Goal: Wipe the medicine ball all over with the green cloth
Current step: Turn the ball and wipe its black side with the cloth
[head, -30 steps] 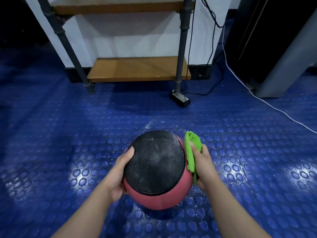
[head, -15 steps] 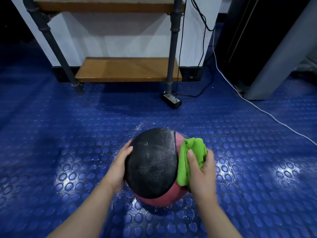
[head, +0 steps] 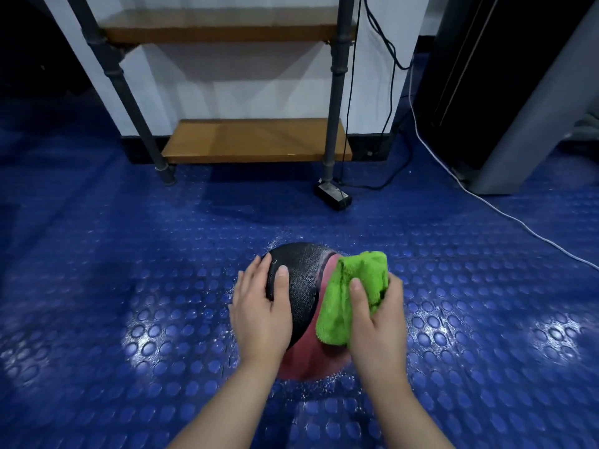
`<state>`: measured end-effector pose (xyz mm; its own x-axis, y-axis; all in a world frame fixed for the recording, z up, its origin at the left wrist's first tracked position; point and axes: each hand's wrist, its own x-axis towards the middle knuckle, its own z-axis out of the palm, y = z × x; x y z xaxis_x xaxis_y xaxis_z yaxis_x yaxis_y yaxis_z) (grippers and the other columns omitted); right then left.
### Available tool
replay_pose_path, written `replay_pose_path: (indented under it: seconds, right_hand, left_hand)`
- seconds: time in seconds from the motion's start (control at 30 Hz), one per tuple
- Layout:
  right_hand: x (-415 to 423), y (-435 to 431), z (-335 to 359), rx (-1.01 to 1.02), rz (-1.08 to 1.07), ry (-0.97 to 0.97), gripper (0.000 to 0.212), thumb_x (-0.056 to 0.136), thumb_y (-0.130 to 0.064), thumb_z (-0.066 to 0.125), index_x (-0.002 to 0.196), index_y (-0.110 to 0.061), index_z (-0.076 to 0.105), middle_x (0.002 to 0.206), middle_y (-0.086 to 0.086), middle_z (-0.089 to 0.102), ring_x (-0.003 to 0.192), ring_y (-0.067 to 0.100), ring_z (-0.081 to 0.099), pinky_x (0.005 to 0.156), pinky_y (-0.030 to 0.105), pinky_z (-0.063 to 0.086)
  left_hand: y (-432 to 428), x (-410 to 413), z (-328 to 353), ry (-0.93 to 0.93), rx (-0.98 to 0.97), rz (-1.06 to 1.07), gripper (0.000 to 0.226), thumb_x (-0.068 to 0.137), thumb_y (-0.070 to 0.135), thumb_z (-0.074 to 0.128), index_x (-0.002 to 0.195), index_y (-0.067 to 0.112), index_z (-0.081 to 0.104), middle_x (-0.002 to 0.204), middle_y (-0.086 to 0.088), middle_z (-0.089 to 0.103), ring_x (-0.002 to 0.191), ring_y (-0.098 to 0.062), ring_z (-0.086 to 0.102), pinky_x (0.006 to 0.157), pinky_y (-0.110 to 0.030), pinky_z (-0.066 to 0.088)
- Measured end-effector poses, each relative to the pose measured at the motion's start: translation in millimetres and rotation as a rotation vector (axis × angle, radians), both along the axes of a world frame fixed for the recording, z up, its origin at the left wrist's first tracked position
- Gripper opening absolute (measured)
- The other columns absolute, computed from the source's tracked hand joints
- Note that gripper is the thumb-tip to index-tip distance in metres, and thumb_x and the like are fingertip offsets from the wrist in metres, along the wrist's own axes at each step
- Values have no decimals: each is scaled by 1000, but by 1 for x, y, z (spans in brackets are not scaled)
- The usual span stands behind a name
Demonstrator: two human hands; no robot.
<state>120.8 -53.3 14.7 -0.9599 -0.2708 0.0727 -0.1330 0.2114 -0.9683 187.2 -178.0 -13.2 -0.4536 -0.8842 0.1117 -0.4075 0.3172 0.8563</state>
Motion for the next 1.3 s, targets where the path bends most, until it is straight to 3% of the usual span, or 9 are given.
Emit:
replay_pose_path:
  seconds: [0.1, 0.2, 0.33, 0.43, 0.67, 0.9, 1.1, 1.2, 1.3]
  right_hand:
    - [-4, -11, 7, 117, 104, 149, 36, 86, -50, 51, 114, -28, 50, 109, -8, 58, 107, 17, 53, 93, 45, 45]
    - [-1, -26, 9, 380, 215, 314, 51, 81, -61, 45, 122, -30, 45, 131, -6, 51, 129, 21, 40, 105, 46, 35]
    - [0, -38, 10, 627, 239, 331, 71, 75, -78, 25, 131, -35, 35, 147, -5, 38, 141, 22, 25, 109, 49, 29]
    - [-9, -41, 9, 624, 255, 334, 63, 80, -76, 24, 128, -36, 35, 138, -9, 46, 135, 20, 34, 106, 49, 34]
    - [-47, -49, 23, 549, 322, 69, 39, 91, -53, 51, 117, -24, 45, 105, 1, 63, 100, 24, 55, 82, 37, 44]
    - [-73, -52, 25, 559, 289, -136, 40, 92, -51, 53, 108, -15, 50, 97, 3, 59, 101, 28, 55, 76, 35, 39]
    - [-31, -43, 22, 599, 251, 115, 49, 90, -56, 50, 126, -24, 43, 115, 5, 61, 114, 31, 53, 82, 37, 43]
    - [-8, -33, 19, 564, 258, 228, 47, 92, -49, 51, 133, -27, 43, 133, 2, 56, 135, 27, 40, 98, 45, 42]
    - [9, -22, 10, 503, 262, 318, 39, 91, -52, 47, 128, -42, 41, 141, -3, 52, 144, 19, 28, 100, 51, 42]
  left_hand:
    - [3, 1, -3, -8, -21, -3, 63, 90, 65, 30, 141, 35, 51, 151, 16, 43, 146, -9, 27, 120, -42, 24]
    - [3, 0, -7, 5, -52, -7, 62, 90, 60, 26, 141, 35, 51, 150, 16, 45, 145, -10, 30, 120, -39, 25]
    - [6, 5, -12, 34, -77, -15, 62, 89, 58, 27, 141, 33, 52, 149, 16, 45, 145, -11, 30, 119, -37, 25]
    - [6, 7, -15, 68, -84, -19, 61, 91, 59, 30, 139, 31, 54, 148, 15, 46, 144, -10, 31, 119, -40, 26]
    - [1, 8, -18, 92, -79, -43, 57, 93, 62, 35, 138, 33, 55, 148, 17, 47, 143, -9, 33, 118, -42, 29]
    - [8, 16, -20, 115, -121, -60, 52, 96, 57, 37, 138, 32, 56, 146, 17, 48, 143, -10, 33, 117, -45, 31]
    - [1, 7, -16, 77, -119, -32, 54, 95, 57, 34, 135, 32, 60, 144, 15, 51, 139, -12, 40, 111, -48, 38]
    - [-4, 3, -14, 67, -118, -42, 54, 94, 58, 34, 134, 33, 60, 143, 17, 52, 137, -10, 42, 110, -48, 40]
    - [-4, -3, -10, 26, -124, -55, 58, 93, 59, 29, 135, 33, 59, 144, 16, 52, 138, -11, 42, 109, -48, 39]
